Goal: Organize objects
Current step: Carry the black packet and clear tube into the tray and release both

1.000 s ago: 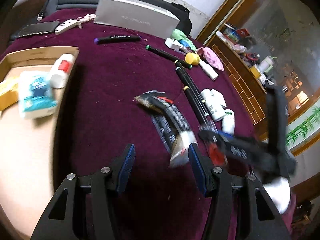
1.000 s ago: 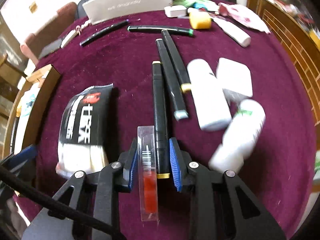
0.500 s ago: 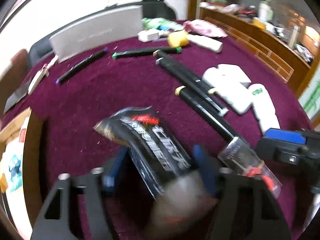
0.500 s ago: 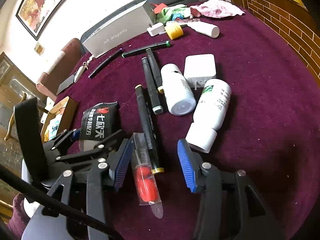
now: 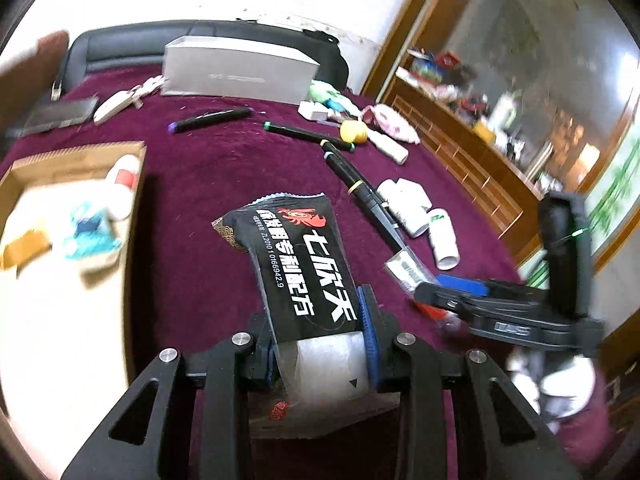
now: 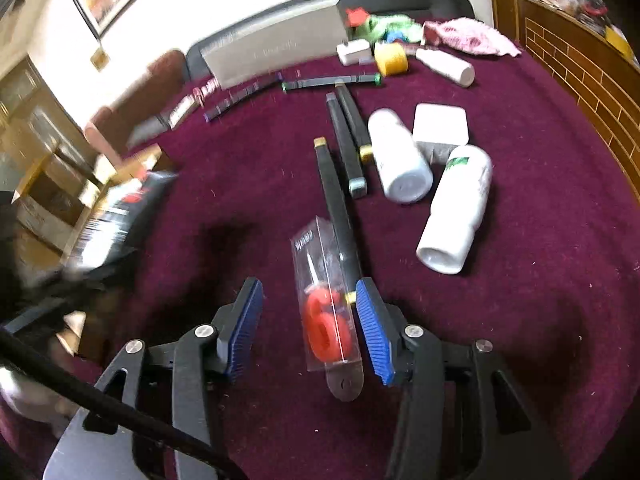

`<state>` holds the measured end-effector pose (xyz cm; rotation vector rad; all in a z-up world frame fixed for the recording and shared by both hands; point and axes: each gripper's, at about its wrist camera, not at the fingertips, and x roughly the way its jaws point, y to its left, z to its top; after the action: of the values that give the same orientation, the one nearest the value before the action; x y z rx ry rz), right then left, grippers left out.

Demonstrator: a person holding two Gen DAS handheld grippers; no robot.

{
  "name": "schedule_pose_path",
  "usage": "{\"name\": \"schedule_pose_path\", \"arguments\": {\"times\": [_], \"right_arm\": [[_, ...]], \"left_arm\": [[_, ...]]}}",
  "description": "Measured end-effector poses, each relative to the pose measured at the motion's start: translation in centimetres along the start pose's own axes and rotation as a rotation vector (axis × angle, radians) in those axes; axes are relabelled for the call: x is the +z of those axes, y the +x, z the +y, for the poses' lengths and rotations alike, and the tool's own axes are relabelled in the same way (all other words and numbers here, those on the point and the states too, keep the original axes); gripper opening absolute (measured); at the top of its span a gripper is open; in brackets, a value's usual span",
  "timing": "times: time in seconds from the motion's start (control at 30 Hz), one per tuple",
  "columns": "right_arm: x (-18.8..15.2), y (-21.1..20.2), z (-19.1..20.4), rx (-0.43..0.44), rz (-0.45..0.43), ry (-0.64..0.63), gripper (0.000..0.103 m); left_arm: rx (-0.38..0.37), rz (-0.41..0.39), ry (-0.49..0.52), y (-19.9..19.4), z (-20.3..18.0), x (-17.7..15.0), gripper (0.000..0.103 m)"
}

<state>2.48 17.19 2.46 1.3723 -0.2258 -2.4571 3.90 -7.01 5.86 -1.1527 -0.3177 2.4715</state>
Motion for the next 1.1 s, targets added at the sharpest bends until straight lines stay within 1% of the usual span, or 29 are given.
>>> {"name": "schedule_pose_path", "arguments": {"times": [0.03, 0.07, 0.13, 0.17, 0.2, 0.23, 0.27, 0.33, 0.4, 0.5, 0.6, 0.67, 0.7, 0.73, 0.77, 0.93, 1.03, 1.1], "right_arm": [[0.0, 0.2, 0.3, -0.028, -0.010, -0.012, 0.051], [0.1, 0.4, 0.8, -0.014, -0.004, -0.020, 0.051], [0.0, -0.1, 2.0, 0.076, -0.006, -0.042, 0.051], [0.0, -0.4, 2.8, 0.150, 0.006, -0.065, 0.051], [0.0, -0.7, 3.5, 0.192, 0.009, -0.085, 0.050], [0.1, -1.1, 4.0, 0.167, -0.006, -0.098, 0.050], [0.2, -1.1, 4.2, 0.121, -0.013, -0.104, 0.050], [0.4, -0.7, 4.3, 0.043, -0.008, -0.116, 0.050], [0.1, -0.2, 4.6, 0.036, 0.023, -0.122, 0.050], [-0.6, 0.6, 5.7, -0.010, 0.060, -0.173, 0.050], [-1.2, 2.2, 6.5, -0.090, 0.089, -0.235, 0.050], [-1.7, 3.0, 7.1, -0.156, 0.084, -0.275, 0.050], [-1.9, 3.0, 7.4, -0.178, 0.068, -0.291, 0.045], [-1.9, 2.9, 7.6, -0.180, 0.067, -0.286, 0.037], [-1.8, 2.8, 7.6, -0.168, 0.070, -0.267, 0.025], [-1.4, 1.5, 7.5, -0.088, 0.059, -0.180, 0.025], [-0.5, 0.3, 8.0, 0.011, 0.041, -0.123, 0.025], [0.1, -0.4, 9.3, 0.084, 0.035, -0.115, 0.025]], "left_arm": [[0.002, -0.010, -0.012, -0.3, 0.2, -0.1, 0.028], [0.003, -0.021, -0.016, -0.8, 0.5, -0.3, 0.028], [0.002, -0.037, -0.022, -1.6, 0.8, -0.6, 0.028], [0.001, -0.047, -0.027, -2.1, 1.0, -0.7, 0.028], [0.000, -0.056, -0.030, -2.5, 1.2, -0.8, 0.028], [-0.004, -0.067, -0.038, -3.0, 1.6, -0.9, 0.028], [-0.009, -0.075, -0.046, -3.4, 1.8, -1.0, 0.028], [-0.020, -0.091, -0.061, -4.2, 2.6, -1.3, 0.028], [-0.019, -0.103, -0.066, -5.0, 3.2, -1.6, 0.028], [-0.018, -0.124, -0.075, -6.1, 4.2, -2.1, 0.028], [-0.011, -0.135, -0.098, -6.9, 5.4, -2.6, 0.028], [0.003, -0.149, -0.118, -7.7, 6.3, -2.9, 0.028], [0.007, -0.154, -0.125, -7.9, 6.6, -3.1, 0.028], [0.013, -0.162, -0.138, -8.4, 7.2, -3.2, 0.028], [0.018, -0.168, -0.145, -8.8, 7.6, -3.5, 0.028], [0.066, -0.204, -0.174, -10.9, 9.9, -4.6, 0.028], [0.110, -0.211, -0.189, -11.8, 11.4, -5.0, 0.028], [0.139, -0.207, -0.198, -12.1, 12.1, -5.1, 0.028]]}}
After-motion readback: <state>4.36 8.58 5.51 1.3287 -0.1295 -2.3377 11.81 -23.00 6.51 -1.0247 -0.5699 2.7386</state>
